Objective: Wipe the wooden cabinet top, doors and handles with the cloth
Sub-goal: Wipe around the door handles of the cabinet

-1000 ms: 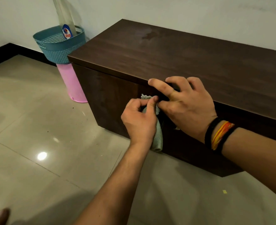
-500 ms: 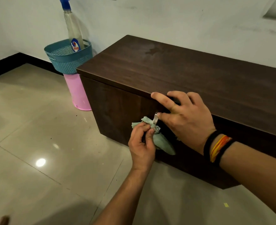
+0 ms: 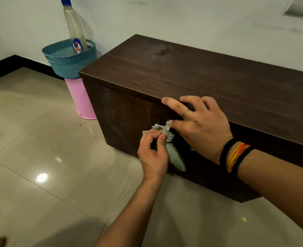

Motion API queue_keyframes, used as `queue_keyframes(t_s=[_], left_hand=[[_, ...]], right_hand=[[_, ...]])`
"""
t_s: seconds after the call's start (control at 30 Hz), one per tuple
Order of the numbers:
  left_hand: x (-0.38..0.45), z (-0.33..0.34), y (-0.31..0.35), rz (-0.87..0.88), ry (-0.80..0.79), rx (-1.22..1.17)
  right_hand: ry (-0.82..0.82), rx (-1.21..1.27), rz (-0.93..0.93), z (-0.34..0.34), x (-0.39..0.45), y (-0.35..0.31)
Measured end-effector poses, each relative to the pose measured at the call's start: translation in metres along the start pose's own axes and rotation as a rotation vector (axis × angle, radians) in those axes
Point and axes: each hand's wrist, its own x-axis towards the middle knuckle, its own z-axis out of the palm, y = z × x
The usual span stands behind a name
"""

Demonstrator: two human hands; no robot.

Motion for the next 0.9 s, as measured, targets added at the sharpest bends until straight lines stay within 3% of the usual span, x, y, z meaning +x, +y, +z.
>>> queue_keyframes(t_s=[0.13, 0.4, 0.6, 0.9], left_hand=[[-0.007, 0.0, -0.01, -0.121, 0.024, -0.036], [0.021, 0.013, 0.021, -0.022, 0.037, 0.038], [0.0, 0.004, -0.007, 0.018, 0.014, -0.022], [0.012, -0.012, -0.016, 0.199, -0.141, 0.193]], right_hand=[[0.017, 0.006, 0.001, 0.001, 0.0, 0.0], [0.002, 0.007, 0.001, 0.0, 0.001, 0.0], [-0.009, 0.015, 0.002, 0.001, 0.001, -0.001], [-0.036, 0.01, 0.004, -0.003, 0.001, -0.002]])
